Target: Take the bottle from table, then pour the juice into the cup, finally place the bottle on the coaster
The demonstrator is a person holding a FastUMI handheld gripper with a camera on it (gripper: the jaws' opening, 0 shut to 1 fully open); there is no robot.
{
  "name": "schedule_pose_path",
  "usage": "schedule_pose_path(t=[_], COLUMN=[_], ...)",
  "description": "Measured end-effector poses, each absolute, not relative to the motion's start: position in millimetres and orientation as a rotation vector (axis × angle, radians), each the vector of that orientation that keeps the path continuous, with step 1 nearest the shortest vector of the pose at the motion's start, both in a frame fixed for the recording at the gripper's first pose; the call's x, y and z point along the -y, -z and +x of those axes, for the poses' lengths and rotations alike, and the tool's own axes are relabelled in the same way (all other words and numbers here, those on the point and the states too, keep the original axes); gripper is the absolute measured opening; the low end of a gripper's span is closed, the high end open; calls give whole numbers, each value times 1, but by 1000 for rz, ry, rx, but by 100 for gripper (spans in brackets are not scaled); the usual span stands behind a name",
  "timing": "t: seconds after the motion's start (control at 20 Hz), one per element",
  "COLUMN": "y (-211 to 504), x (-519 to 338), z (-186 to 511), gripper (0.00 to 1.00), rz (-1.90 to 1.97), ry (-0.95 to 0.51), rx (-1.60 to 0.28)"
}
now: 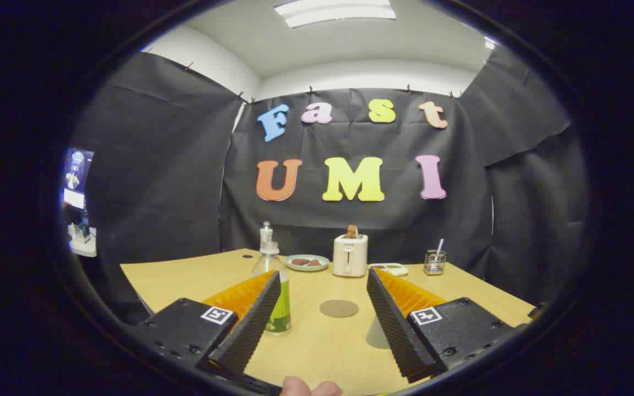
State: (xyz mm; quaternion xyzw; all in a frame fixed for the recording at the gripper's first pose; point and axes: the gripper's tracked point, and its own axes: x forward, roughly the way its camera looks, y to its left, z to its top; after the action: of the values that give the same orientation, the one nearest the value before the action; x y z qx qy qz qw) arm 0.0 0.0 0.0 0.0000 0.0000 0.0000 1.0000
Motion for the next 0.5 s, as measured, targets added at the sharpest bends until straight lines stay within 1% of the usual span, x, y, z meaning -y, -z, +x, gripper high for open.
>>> schedule_pose_path(t=[0.2, 0.5], y=[-7, -1], x=[-1, -2], z=[-1, 1], gripper=[100, 100], rz=[17, 21], ry=[-8, 7], rx=[24, 9])
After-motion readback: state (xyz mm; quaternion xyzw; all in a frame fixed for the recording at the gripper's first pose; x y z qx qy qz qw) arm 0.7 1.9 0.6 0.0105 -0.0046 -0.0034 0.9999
